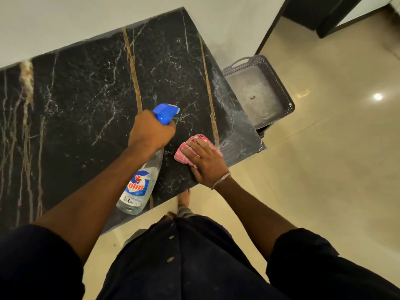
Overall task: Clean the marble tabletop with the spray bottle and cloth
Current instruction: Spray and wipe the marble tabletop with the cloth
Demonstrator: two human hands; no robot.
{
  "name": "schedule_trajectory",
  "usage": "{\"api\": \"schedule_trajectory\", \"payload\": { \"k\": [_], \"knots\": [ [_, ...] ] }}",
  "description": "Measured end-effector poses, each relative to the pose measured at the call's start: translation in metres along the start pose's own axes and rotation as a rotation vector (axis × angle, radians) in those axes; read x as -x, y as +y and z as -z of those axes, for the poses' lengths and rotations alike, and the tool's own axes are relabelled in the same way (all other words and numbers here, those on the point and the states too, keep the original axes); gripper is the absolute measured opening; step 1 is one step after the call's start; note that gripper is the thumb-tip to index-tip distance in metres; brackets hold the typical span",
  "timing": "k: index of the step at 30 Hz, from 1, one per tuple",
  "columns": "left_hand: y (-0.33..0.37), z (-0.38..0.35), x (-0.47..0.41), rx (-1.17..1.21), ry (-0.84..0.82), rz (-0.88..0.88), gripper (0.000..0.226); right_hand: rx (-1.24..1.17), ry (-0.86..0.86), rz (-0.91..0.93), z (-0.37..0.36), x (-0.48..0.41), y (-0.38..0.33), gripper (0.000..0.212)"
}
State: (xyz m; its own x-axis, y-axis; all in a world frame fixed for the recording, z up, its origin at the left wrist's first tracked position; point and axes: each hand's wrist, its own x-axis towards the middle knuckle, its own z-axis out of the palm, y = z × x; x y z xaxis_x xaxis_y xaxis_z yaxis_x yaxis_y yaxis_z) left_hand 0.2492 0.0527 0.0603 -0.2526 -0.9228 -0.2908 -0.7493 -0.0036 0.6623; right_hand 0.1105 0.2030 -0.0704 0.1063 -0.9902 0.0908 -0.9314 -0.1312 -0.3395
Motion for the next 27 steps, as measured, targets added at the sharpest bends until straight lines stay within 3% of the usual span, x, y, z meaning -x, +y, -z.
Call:
{"api": "schedule_trajectory", "payload": {
  "k": [5,9,14,16,22,27],
  "knots": [
    [-0.011,-0.001,0.016,0.025,-0.009,-0.026,0.018,0.048,0.103,-0.260,0.018,0.020,0.052,0.053],
    [-0.018,-0.005,0.028,0.040,-0.026,-0.016,0.019,0.125,0.163,-0.473,0.017,0.019,0.034,0.052],
    [-0.013,-0.014,0.040,0.038,-0.010,-0.030,0.016,0.061,0.087,-0.082,0.002,0.045,0.006,0.056],
    [-0.009,-0.017,0.043,0.029,-0.011,-0.052,0.013,0.067,0.084,-0.032,0.009,0.053,0.020,0.056],
    [-0.001,-0.027,0.030,0.028,-0.051,-0.019,0.016,0.113,0.146,-0.390,0.042,0.064,0.100,0.055],
    [0.024,-0.035,0.006,-0.027,-0.043,0.000,0.016,0.158,0.184,-0.586,0.040,0.034,0.085,0.054]
  ]
}}
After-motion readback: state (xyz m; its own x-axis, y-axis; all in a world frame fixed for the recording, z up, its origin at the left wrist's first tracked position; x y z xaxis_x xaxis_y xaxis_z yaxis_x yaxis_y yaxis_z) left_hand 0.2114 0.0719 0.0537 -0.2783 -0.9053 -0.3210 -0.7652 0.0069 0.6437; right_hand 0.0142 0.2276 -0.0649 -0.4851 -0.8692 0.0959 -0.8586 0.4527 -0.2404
